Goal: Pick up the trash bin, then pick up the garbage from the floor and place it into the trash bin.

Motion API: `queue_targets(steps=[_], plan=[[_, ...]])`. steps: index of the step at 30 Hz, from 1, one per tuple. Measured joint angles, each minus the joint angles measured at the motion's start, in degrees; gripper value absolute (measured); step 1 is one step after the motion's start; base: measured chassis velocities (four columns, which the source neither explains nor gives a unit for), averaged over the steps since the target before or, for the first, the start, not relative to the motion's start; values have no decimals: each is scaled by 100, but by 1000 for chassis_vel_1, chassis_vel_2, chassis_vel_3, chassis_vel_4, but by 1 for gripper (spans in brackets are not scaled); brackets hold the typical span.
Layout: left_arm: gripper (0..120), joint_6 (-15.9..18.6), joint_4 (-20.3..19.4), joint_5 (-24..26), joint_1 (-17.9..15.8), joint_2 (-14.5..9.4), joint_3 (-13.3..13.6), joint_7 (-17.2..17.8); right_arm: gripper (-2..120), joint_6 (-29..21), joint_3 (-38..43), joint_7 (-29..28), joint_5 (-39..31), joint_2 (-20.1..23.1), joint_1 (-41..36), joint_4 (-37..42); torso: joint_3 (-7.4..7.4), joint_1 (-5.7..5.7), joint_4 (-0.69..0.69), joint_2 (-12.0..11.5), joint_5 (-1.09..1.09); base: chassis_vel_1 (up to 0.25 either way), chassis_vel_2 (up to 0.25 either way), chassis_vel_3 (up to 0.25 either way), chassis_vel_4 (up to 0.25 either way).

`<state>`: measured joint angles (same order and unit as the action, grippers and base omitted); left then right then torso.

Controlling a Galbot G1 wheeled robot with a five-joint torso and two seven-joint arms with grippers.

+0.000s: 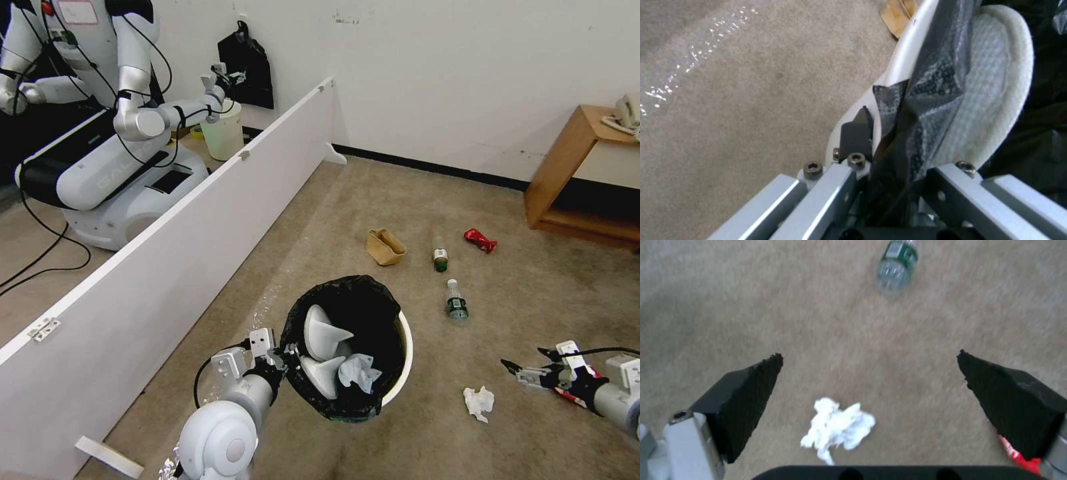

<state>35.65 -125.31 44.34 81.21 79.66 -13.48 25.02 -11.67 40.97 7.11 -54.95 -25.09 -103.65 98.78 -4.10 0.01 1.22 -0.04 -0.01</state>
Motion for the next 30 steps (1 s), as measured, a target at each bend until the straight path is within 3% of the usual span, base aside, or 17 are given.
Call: queue_targets(steps=[16,30], plan=[[2,-46,60,-27,-11,45,-70,-67,100,-455,-1415,-418,-463,-140,1295,-409,0,0,0,0,-1,0,0,0,0],[2,-105,143,116,-96,-100,-136,-89,100,-1095,-2291,-948,-1222,-482,2146,-691,0,0,0,0,-1,0,0,0,0]])
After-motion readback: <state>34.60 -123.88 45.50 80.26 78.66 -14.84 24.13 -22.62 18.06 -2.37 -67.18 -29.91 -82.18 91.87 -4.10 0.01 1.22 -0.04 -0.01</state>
